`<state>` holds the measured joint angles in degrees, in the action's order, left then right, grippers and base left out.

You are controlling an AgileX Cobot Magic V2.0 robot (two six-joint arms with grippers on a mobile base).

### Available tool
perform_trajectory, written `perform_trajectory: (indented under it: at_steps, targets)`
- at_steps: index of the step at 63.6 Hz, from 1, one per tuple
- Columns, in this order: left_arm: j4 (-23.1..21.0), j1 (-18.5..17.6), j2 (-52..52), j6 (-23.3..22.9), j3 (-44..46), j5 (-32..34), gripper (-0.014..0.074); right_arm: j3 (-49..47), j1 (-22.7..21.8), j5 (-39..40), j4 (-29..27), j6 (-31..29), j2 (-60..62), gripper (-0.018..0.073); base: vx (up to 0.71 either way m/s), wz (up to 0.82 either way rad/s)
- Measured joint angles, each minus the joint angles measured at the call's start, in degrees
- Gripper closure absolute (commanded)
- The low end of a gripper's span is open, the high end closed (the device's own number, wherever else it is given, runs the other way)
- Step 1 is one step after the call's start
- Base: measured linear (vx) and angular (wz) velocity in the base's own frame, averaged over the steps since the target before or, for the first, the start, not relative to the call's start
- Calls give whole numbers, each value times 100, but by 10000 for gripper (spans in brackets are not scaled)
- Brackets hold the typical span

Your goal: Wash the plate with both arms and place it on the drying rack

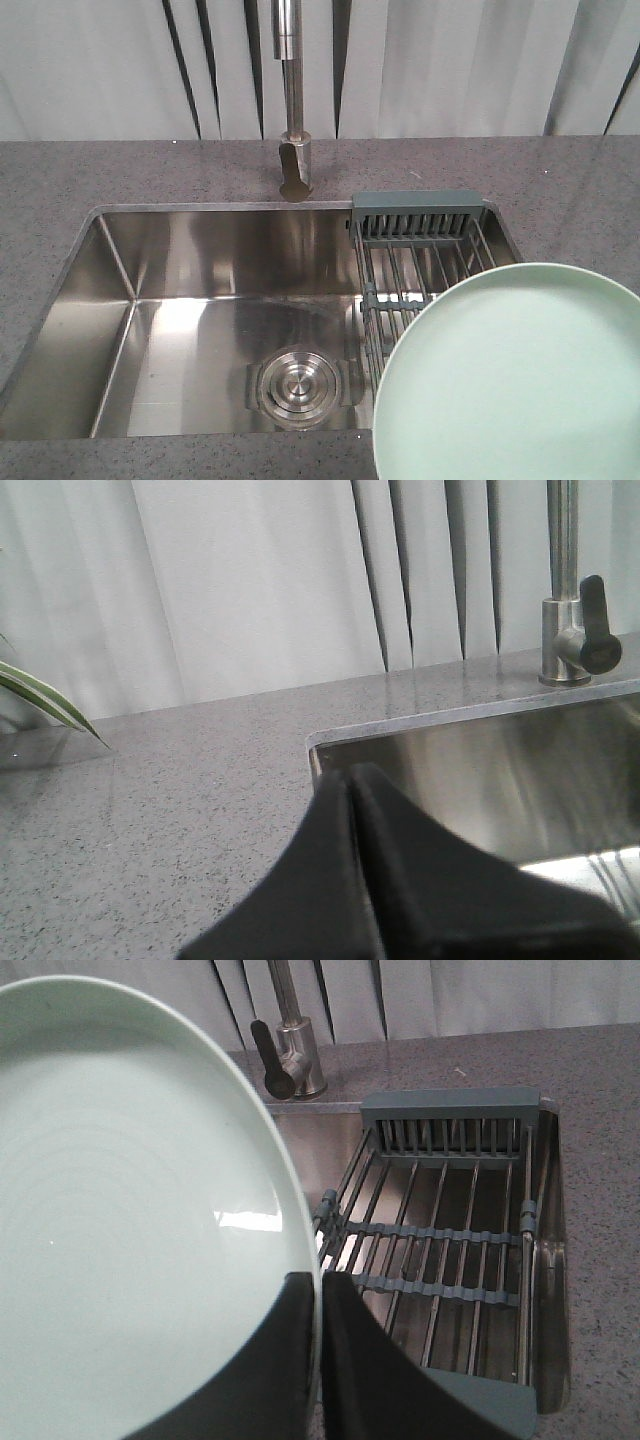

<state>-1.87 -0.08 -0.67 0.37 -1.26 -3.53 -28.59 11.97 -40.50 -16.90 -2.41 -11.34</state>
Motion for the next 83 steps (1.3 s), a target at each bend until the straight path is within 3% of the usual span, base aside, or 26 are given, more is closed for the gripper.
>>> perform_trajectory:
  at_steps: [83]
  targets:
    - [0,0,0,0,0,0,603,0,0,6,0,0,0,564,3,0]
